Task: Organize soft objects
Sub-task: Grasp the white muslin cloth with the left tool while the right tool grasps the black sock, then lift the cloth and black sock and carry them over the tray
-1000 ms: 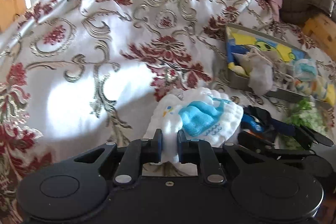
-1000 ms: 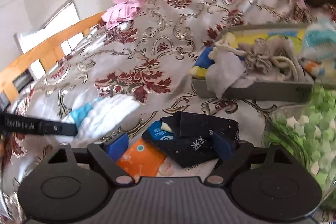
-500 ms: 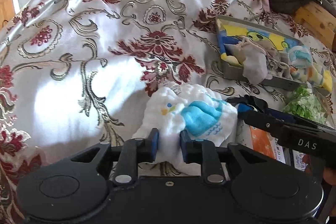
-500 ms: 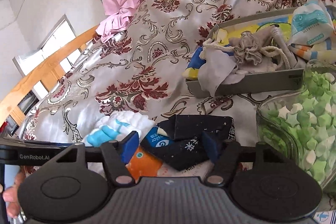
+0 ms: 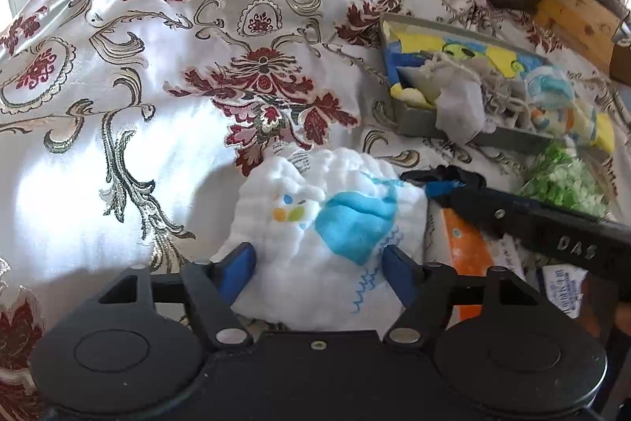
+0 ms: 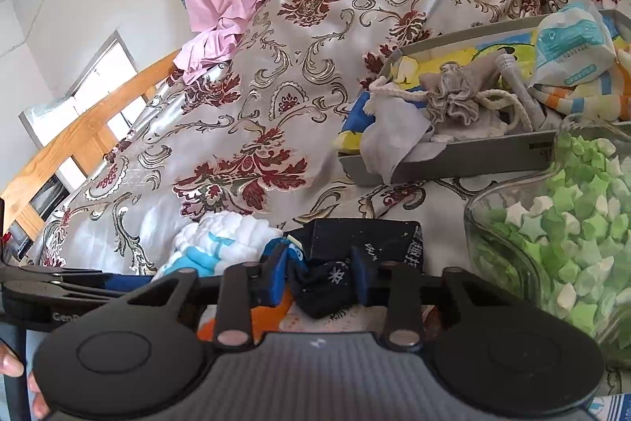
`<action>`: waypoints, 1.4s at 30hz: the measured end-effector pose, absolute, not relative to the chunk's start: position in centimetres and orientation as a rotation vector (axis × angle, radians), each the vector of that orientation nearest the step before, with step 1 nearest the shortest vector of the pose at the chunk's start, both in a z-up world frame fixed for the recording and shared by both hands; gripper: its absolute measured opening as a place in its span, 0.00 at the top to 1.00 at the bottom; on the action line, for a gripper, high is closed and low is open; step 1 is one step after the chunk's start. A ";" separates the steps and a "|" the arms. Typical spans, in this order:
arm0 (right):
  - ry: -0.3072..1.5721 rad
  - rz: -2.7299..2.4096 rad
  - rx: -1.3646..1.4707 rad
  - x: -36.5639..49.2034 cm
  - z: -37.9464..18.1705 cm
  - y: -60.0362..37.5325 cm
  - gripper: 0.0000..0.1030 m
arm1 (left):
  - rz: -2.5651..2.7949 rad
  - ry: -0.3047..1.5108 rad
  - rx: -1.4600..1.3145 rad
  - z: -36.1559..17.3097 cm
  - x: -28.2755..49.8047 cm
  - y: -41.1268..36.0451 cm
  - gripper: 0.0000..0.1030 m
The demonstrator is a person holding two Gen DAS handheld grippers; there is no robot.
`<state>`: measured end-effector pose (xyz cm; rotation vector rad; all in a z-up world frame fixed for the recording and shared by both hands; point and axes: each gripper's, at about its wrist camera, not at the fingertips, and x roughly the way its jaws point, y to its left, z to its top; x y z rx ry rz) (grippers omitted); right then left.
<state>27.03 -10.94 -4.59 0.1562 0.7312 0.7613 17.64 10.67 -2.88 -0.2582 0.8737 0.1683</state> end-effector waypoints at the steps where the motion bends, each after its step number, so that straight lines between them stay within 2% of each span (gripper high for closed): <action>1: 0.729 0.756 0.157 27.0 -4.6 -11.1 0.76 | 0.174 0.876 -0.253 -3.0 17.7 10.7 0.34; 5: 0.726 0.750 0.152 27.0 -4.4 -11.5 0.88 | 0.192 0.872 -0.266 -3.3 17.7 11.0 0.45; 11: 0.729 0.763 0.146 26.6 -4.0 -11.8 0.94 | 0.218 0.867 -0.277 -3.4 17.6 11.1 0.60; 20: 0.771 0.924 0.088 24.3 -2.6 -10.8 0.95 | 0.223 0.855 -0.288 -3.4 17.1 11.3 0.63; 24: 0.730 0.966 0.048 23.0 -1.8 -10.3 0.94 | 0.222 0.850 -0.293 -3.4 16.9 11.3 0.65; 26: 0.671 0.930 0.014 22.6 -1.3 -10.3 0.86 | 0.223 0.847 -0.297 -3.4 16.8 11.5 0.68; 28: 0.616 0.890 -0.013 22.3 -1.1 -10.4 0.73 | 0.224 0.844 -0.297 -3.4 16.7 11.5 0.69; 29: 0.595 0.874 -0.015 22.3 -1.0 -10.6 0.62 | 0.225 0.844 -0.294 -3.4 16.7 11.5 0.70; 33: 0.553 0.826 -0.019 22.5 -1.2 -11.1 0.43 | 0.232 0.840 -0.276 -3.3 16.8 11.2 0.72; 38: 0.591 0.804 -0.032 23.3 -2.8 -10.6 0.38 | 0.225 0.826 -0.244 -3.0 16.9 10.6 0.79; 42: 0.611 0.810 -0.052 23.3 -3.8 -10.2 0.38 | 0.211 0.809 -0.224 -2.8 16.9 10.1 0.82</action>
